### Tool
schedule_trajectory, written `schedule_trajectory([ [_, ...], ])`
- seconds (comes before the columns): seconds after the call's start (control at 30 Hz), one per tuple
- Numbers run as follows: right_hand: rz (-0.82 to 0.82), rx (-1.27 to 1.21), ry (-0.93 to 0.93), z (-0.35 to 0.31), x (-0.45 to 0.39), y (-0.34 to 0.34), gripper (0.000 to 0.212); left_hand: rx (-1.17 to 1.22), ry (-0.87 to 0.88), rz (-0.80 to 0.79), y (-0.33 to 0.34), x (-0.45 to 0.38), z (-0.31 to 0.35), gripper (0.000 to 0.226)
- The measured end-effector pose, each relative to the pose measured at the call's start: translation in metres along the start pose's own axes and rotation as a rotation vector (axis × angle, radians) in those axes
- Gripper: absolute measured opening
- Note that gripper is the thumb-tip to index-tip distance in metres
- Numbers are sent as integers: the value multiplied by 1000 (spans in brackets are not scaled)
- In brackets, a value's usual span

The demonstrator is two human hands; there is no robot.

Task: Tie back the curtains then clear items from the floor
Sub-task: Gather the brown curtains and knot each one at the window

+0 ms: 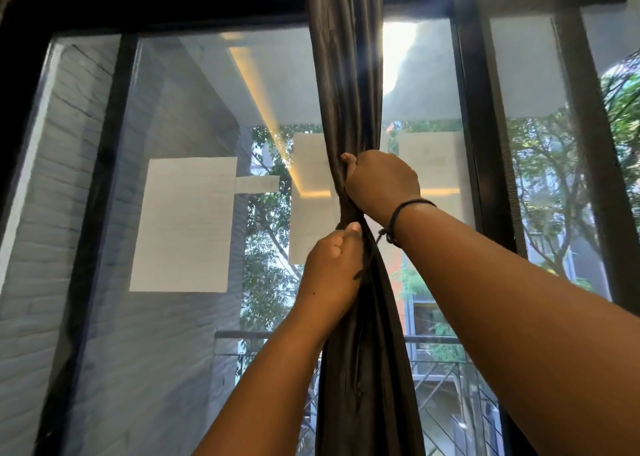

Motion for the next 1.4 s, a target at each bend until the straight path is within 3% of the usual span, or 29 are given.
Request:
schedule_trajectory([
  [0.17,3,-552,-115,6,43,-7,32,-109,-40,136,-19,18,-32,37],
  [0.27,-177,-917,204,39,90,41,32,-91,-130,197,-23,41,-62,23],
  [0.37,-456,-1004,445,54,146,100,32,138,-321,71,-3,61,-89,21],
  [0.43,-540,-1117,510,50,178,120,36,113,-354,111,-4,70,-96,11],
  [0.5,-582,-1249,533,41,201,131,39,50,-312,195,-12,73,-92,17],
  [0.57,-554,-1322,527,32,212,134,26,5,-282,244,-18,74,-90,26],
  [0.73,-250,-809,350,49,201,110,27,4,-275,211,-23,64,-99,33],
  [0.83,-157,-675,354,59,202,97,31,132,-327,218,-27,57,-102,37],
  [1.1,-160,-496,337,62,198,77,27,323,-376,154,-30,52,-99,35],
  [1.2,-87,-436,310,59,202,66,10,368,-374,50,-19,56,-98,31],
  [1.27,-70,-386,203,44,210,62,29,346,-353,-5,-12,59,-95,27],
  [1.33,-96,-424,97,24,216,61,32,378,-357,-26,-5,64,-92,18],
  [1.4,-129,-511,112,18,218,64,33,457,-397,-21,0,68,-90,15],
])
Point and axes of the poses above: each hand's wrist, its own x-axis away from the middle knuckle, its own y-axis out of the palm, z = x × y, the point moved 8 cm from there along -x, towards the middle knuckle, and after that the axes turned 4 degrees about -z, right-handed, at the moved point
